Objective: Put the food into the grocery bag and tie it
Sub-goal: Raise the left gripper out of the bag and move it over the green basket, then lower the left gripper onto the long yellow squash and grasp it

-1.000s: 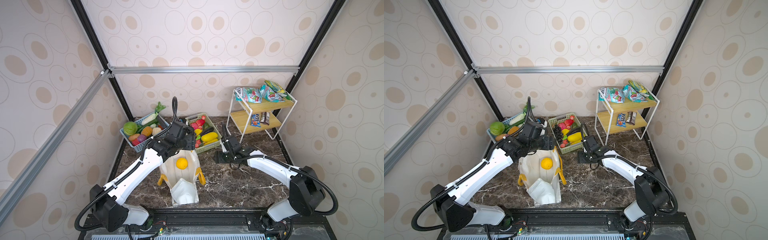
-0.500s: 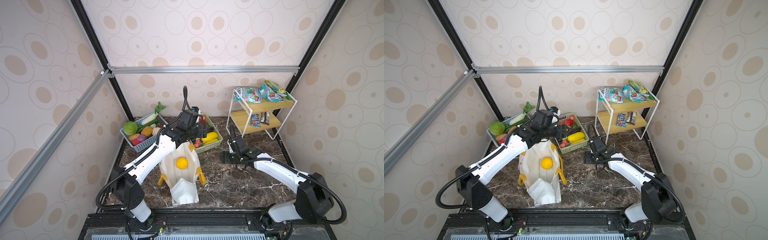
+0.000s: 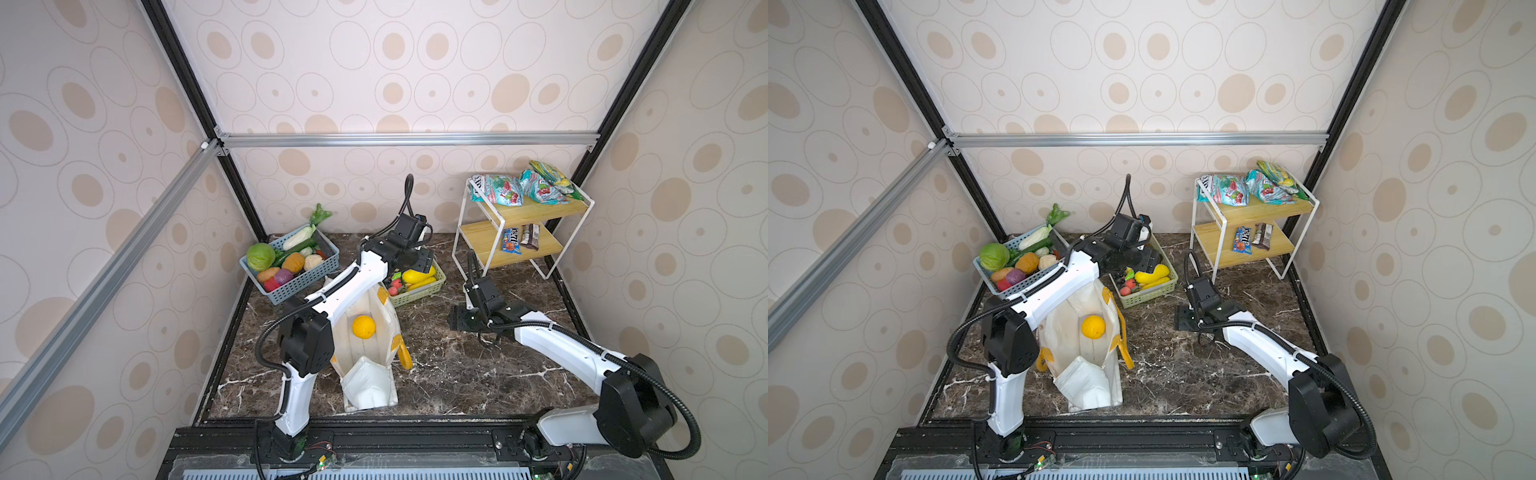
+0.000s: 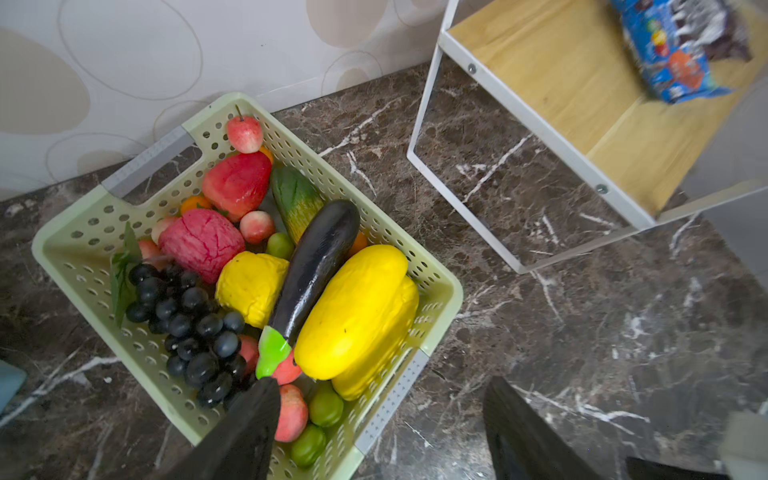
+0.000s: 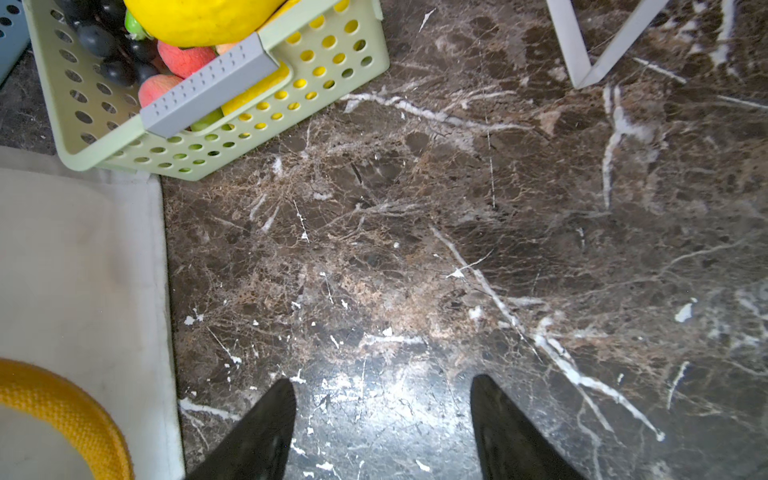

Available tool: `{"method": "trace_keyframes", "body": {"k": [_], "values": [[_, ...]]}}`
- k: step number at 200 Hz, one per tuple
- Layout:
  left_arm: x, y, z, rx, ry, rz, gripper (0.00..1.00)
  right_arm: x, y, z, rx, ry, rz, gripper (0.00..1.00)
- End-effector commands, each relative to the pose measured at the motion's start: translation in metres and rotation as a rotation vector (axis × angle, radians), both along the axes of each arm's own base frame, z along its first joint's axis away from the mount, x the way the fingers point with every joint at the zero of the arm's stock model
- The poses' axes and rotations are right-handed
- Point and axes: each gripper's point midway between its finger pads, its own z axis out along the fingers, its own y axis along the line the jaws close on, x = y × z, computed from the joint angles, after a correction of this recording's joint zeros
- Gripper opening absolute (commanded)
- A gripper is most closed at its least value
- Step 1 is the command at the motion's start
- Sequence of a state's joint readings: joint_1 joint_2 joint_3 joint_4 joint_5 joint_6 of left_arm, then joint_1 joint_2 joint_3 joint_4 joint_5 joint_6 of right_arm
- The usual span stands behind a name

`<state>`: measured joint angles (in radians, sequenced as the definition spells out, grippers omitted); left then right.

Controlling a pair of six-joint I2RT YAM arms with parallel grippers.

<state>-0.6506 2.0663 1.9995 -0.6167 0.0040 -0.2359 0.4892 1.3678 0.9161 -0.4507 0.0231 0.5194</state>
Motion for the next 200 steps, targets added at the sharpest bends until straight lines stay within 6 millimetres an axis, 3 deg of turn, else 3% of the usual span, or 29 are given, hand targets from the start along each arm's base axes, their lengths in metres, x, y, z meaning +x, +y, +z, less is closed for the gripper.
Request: {"method": "trace_keyframes", "body": {"k": [1,66,138,200], "values": [[0.003,0.009,-0.017,0.196,-0.013,-0.064,0.73,-0.007,-0.009,-0.001,-0.011,0.012,-0.026,0.70],[0.024,-0.017,-0.047,0.268,-0.027,-0.152,0.71,-0.009,-0.014,0.004,-0.018,0.007,-0.040,0.70],[0.037,-0.033,-0.085,0.276,-0.018,-0.191,0.69,-0.017,-0.025,0.008,-0.037,0.008,-0.078,0.70],[0.051,-0.030,-0.105,0.324,-0.043,-0.168,0.68,-0.021,-0.029,0.012,-0.027,0.007,-0.108,0.70]]}}
